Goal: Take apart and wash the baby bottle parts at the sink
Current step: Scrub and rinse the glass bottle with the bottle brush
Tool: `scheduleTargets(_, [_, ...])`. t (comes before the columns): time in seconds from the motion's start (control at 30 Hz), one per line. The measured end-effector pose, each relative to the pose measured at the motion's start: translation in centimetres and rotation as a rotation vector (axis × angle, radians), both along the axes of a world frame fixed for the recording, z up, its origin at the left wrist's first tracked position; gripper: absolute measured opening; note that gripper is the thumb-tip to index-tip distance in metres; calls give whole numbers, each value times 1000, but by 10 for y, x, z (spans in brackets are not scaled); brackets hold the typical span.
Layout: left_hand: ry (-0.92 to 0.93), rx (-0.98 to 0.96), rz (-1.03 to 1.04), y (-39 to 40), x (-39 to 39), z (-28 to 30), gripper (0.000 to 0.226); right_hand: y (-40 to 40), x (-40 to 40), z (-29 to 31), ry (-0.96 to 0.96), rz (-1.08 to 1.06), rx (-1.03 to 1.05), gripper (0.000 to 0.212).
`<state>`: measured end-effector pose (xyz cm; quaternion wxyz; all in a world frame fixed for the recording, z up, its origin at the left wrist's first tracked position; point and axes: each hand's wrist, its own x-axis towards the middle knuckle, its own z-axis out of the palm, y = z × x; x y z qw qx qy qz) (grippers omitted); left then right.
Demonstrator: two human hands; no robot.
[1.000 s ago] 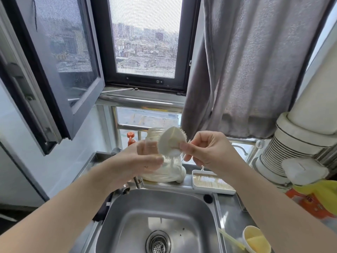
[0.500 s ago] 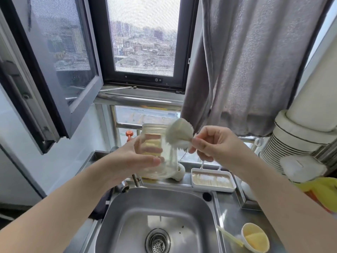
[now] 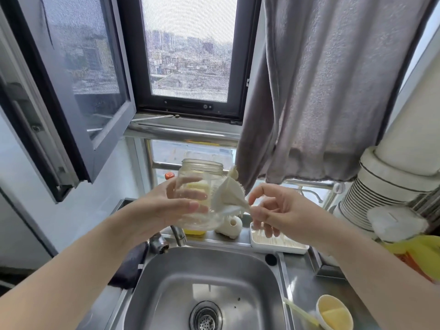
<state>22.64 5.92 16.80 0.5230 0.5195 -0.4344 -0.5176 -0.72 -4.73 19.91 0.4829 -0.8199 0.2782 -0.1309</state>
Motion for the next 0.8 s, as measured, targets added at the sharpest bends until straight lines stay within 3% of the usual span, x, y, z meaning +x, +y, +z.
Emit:
scheduleTargets(0.13, [19,18,12,-1,3,-6,115,-2,1,-5,34,-96,-47,17])
scheduleTargets(0.33, [47,41,8,0,2,-12,107,-3,-1,0,-210,-221,237,31])
scheduleTargets(0.47, [124,40,-35,-1,0,-14,106,0,7,0,-262,-252,309,14])
scheduleTargets(0.7, [109,10,54,-3,-9,-11,113,7,11,-4,-349,-249,330,23])
scheduleTargets(0.8, [147,-17,92,-2,-5,-11,115,14,7,-9,-271,-185,274,16])
